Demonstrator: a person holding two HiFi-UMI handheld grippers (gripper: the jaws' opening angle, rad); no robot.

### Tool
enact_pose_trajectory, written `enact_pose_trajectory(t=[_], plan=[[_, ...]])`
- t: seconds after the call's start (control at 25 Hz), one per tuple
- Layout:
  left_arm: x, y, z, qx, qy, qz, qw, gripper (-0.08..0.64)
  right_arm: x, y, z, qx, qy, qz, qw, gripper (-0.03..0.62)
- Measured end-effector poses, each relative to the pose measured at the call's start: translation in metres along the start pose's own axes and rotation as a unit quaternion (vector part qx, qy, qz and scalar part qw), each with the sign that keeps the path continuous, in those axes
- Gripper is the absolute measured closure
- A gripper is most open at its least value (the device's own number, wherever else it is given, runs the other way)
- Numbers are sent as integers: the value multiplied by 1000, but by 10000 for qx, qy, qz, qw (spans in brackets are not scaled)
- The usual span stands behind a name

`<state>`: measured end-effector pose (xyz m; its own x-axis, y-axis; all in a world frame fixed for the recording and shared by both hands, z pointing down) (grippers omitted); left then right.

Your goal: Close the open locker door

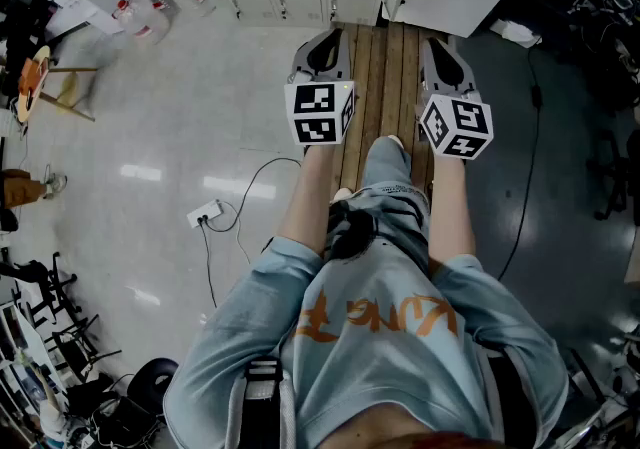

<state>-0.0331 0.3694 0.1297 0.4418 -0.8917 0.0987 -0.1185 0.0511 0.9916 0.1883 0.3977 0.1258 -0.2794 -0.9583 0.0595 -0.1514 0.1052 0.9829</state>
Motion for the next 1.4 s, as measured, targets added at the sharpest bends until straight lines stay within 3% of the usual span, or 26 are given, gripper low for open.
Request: enact_pose_trajectory(t=[0.28, 0.48, 1.0, 1.4], plan=[[-1, 2, 8, -80, -21, -35, 10000, 541, 2, -3, 5, -94, -19, -43, 9999, 549], [2, 7, 19, -226, -35, -13, 9997, 541, 12, -3, 13, -492, 87, 54, 9987, 549], [5, 3, 54, -383, -360, -243, 9983, 541, 34, -20, 17, -522, 67, -68, 9986, 549], [24, 0, 51, -454, -120, -304, 9984, 541, 33, -30, 1, -617, 262, -78, 9977, 549]])
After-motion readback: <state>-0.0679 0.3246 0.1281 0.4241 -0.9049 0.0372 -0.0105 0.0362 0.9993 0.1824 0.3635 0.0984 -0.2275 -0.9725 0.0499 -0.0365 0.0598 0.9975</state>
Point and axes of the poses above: the fingertips, and each gripper's own axes: x forward along the fingers, z to its left, y out of its underside, the point moved 10 cm from there along -x, backward along the fingers, and after that the axes turned 8 degrees about x, right-handed, at the moved point
